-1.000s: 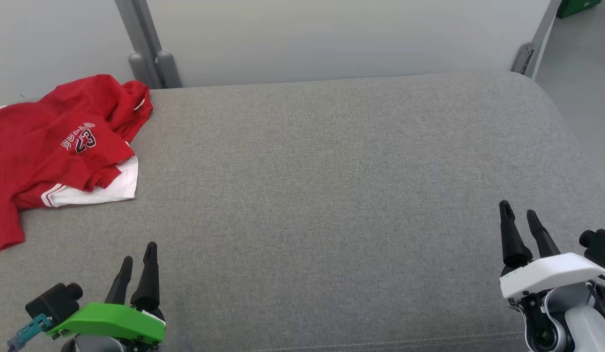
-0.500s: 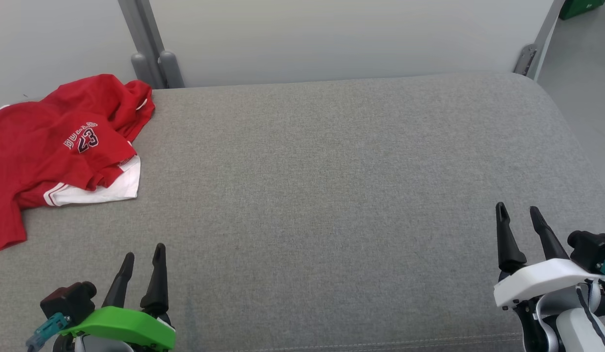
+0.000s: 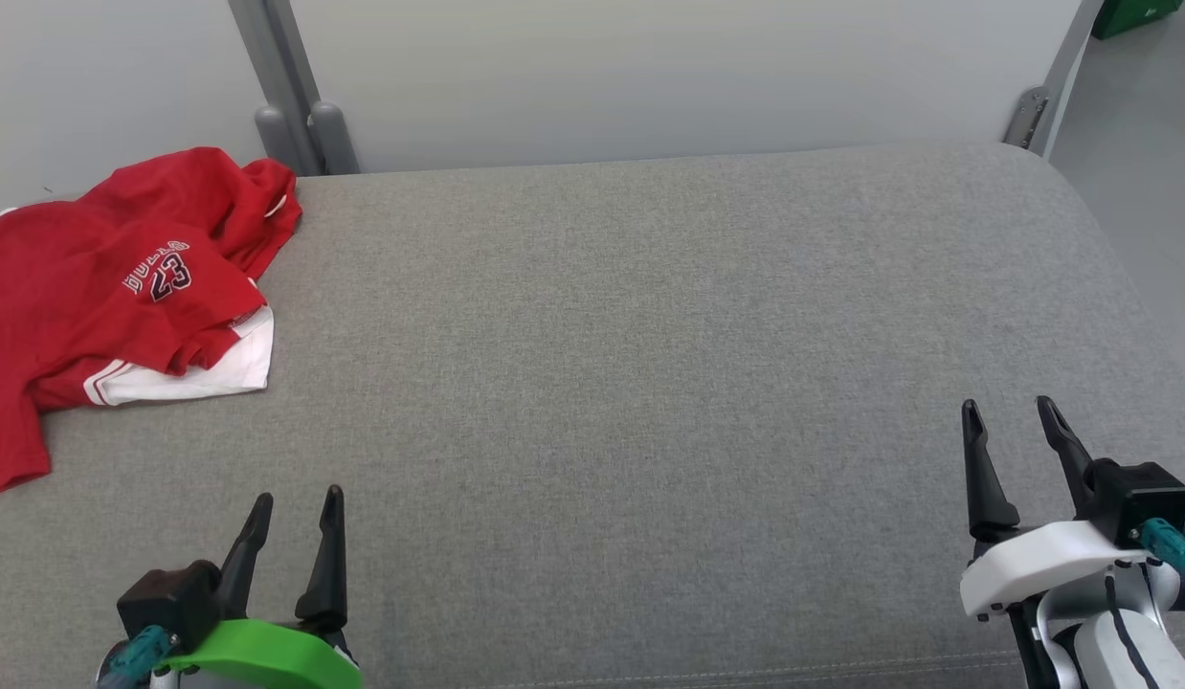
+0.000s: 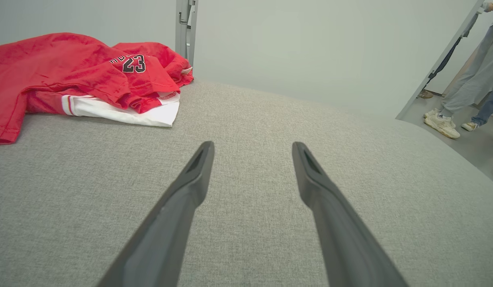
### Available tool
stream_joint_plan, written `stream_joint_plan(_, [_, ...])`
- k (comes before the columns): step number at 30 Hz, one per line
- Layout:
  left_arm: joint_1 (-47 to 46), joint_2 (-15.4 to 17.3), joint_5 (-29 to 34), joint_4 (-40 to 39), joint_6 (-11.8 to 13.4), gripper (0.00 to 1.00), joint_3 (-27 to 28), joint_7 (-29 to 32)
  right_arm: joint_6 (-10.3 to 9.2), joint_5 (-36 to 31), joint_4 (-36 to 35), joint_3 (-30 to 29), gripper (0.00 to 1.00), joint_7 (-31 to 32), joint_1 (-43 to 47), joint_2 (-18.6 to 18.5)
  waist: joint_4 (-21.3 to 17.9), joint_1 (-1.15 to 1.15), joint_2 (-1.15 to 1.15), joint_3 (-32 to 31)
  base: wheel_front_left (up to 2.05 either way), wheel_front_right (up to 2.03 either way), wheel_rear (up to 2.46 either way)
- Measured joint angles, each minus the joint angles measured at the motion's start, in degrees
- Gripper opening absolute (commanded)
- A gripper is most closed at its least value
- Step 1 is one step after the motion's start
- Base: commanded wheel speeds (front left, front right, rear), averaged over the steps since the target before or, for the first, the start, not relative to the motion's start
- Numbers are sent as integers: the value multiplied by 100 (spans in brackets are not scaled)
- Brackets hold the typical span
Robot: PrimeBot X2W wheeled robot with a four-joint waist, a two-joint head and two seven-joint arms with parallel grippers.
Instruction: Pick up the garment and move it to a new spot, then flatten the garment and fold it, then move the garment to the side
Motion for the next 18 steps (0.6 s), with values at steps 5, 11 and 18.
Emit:
stream_joint_plan(5, [42, -2, 380, -52, -2, 100, -22, -86, -55, -414, -34, 44, 100, -102, 37, -24, -14, 0, 0, 0, 0, 0, 0])
stream_joint_plan(11, [65, -5, 838, -115, -10, 100, -44, -211, -147, -890, -87, 66, 100, -212, 58, -74, -33, 0, 0, -3, 0, 0, 0])
stream_joint_plan(18, [67, -27, 880, -116, -51, 100, 11, -211, -147, -882, -79, 31, 100, -213, 88, -47, -49, 0, 0, -5, 0, 0, 0])
